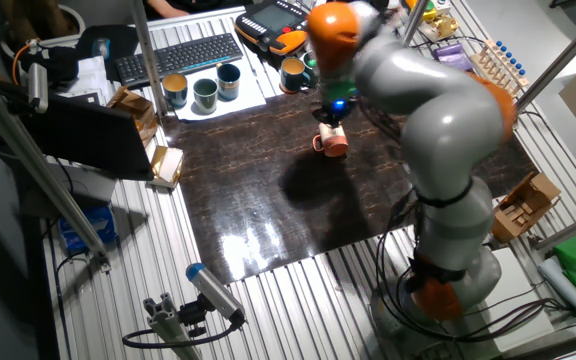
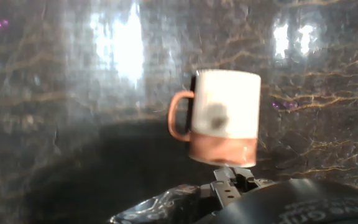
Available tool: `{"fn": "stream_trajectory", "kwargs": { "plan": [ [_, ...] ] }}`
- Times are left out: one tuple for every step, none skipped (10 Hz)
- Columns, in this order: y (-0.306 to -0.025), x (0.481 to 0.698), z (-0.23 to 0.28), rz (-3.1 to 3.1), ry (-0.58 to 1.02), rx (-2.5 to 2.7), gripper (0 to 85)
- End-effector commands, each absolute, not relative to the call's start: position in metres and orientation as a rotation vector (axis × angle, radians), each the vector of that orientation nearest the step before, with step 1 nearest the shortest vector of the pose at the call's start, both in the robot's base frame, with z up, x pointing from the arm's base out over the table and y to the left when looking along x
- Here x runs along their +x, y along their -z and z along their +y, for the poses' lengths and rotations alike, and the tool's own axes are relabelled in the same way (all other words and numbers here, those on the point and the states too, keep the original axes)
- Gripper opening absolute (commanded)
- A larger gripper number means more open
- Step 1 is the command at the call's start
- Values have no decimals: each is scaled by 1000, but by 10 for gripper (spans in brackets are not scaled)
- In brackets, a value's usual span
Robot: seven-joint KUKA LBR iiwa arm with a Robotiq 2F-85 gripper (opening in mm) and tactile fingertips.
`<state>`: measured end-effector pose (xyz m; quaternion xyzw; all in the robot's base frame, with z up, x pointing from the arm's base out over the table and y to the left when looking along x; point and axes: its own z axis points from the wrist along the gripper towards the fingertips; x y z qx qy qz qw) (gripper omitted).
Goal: Pick up the cup
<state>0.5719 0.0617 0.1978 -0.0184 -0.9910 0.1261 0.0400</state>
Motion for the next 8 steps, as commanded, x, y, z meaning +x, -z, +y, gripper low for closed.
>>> {"fn": "stream_trajectory", "kwargs": {
  "plan": [
    [-196, 574, 63, -3034, -426, -57, 7],
    [-191, 575, 63, -3037, -412, -56, 7],
    [-186, 578, 65, -3038, -415, -70, 7],
    [-180, 580, 69, -3047, -420, -99, 7],
    [-173, 583, 75, -3054, -454, -108, 7],
    [-165, 585, 78, -3060, -478, -102, 7],
    [-155, 586, 80, -3075, -468, -101, 7],
    [-146, 586, 83, -3081, -483, -100, 7]
  ]
}}
